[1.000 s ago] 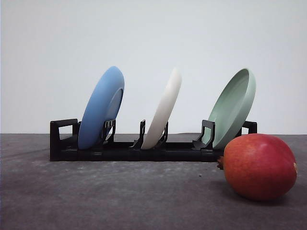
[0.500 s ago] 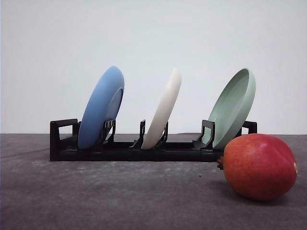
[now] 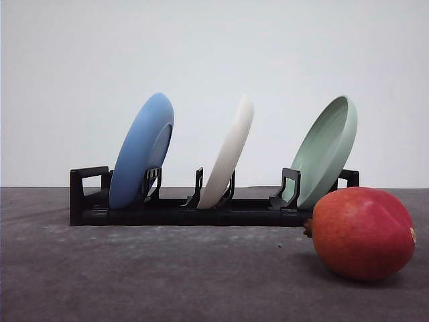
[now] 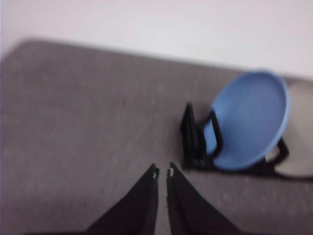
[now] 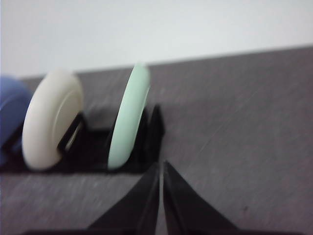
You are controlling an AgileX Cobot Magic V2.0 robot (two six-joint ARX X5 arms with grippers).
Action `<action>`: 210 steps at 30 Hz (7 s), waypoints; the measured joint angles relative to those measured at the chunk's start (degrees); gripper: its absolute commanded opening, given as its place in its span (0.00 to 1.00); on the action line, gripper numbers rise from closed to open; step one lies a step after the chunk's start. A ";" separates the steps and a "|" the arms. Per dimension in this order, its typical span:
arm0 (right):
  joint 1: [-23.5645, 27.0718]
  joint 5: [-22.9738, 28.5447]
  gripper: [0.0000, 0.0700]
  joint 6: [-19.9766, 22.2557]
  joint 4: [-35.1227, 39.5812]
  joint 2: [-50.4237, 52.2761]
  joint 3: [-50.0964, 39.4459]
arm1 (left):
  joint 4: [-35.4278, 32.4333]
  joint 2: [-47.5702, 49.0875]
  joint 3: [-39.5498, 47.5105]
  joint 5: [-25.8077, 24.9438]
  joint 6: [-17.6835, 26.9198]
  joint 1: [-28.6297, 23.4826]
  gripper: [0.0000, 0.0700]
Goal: Place pomegranate in white plate
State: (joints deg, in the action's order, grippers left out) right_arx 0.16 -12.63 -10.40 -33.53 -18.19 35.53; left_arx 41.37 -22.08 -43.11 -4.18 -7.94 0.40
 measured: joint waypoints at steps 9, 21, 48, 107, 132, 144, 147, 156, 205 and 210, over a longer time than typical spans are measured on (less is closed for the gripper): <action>-4.29 -1.61 0.01 4.87 -0.31 -8.13 0.00 | -3.64 -13.10 -1.36 -3.55 1.67 3.93 0.02; -15.95 0.64 0.01 10.87 2.76 -12.24 0.02 | -13.36 -23.83 -1.36 -3.63 6.56 17.43 0.02; -17.03 0.64 0.42 11.94 3.82 -12.25 0.01 | -29.03 -31.38 -1.40 -7.10 15.41 34.57 0.51; -17.03 0.64 0.42 11.94 3.82 -12.25 0.01 | -60.22 -77.56 -15.13 16.18 6.83 45.48 0.02; -17.03 0.64 0.42 11.94 3.82 -12.25 0.00 | -54.85 -62.71 -15.13 10.06 -8.42 45.36 0.02; -17.03 0.64 0.42 11.94 3.82 -12.25 0.00 | -39.27 -48.51 -15.04 7.27 -10.13 46.21 0.02; -17.03 0.64 0.42 11.94 3.82 -12.25 0.00 | -39.55 -45.12 -13.25 7.25 -9.97 47.89 0.02; -17.03 0.64 0.42 11.94 3.81 -12.25 0.00 | -48.84 -35.68 -0.12 7.20 -9.56 51.12 0.02; -17.03 0.64 0.42 11.94 0.09 -12.25 0.02 | -55.08 -66.74 7.28 28.47 19.08 74.51 0.02; -17.03 0.64 0.42 11.94 0.08 -12.25 0.02 | -54.93 -66.80 7.28 28.47 18.97 74.49 0.07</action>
State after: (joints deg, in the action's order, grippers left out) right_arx -16.86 -11.99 1.54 -33.45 -30.44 35.55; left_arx -13.56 -88.88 -35.83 24.29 11.02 74.89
